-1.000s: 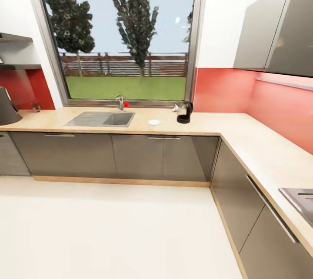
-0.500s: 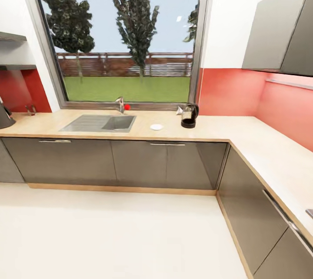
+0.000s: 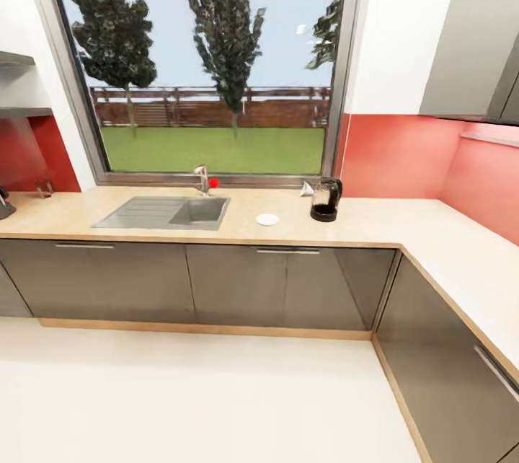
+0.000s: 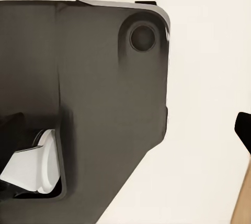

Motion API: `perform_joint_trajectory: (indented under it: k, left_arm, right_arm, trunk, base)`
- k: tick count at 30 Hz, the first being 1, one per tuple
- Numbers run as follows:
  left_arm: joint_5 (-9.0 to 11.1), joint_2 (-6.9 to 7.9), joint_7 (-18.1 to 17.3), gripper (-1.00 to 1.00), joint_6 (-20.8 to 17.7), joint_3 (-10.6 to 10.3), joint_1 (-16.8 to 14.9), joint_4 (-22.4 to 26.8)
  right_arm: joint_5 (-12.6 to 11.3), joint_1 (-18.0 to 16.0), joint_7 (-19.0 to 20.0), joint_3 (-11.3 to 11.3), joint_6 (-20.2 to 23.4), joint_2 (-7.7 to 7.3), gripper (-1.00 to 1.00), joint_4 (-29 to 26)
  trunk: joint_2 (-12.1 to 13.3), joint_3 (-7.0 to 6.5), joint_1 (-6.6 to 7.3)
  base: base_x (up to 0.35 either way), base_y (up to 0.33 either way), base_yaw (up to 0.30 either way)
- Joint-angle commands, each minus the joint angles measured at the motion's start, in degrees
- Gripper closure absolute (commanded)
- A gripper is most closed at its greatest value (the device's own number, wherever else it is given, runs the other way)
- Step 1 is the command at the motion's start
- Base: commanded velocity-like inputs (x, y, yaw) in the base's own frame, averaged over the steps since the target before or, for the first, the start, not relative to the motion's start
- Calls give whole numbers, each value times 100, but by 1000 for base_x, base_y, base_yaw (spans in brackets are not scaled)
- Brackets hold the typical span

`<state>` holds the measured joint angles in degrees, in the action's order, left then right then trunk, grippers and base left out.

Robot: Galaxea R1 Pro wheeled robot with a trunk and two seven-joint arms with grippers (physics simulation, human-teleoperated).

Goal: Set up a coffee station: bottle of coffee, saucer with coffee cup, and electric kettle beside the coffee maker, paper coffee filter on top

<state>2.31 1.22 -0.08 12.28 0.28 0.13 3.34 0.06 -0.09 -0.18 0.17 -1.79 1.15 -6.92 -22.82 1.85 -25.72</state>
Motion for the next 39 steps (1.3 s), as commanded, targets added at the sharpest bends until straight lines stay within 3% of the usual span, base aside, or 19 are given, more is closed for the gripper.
perform_joint_trajectory:
  k: [1, 25, 39]
  left_arm:
    - [24, -1, -1, -100, 9, -1, 1, 8]
    - [24, -8, -1, -100, 11, -1, -1, 8]
    - [24, -8, -1, -100, 12, 1, 0, 10]
  right_arm:
    - [-2, 0, -1, 1, -14, 0, -100, -2]
    - [-6, 0, 0, -10, -14, 1, -100, -17]
    - [-6, -1, 0, -15, -14, -1, -100, -20]
  trunk:
    - [-10, 10, -7]
    - [-10, 10, -7]
    - [-10, 10, -7]
  base:
    - [329, 168, 0]
    - [311, 197, -2]
    - [240, 262, -119]
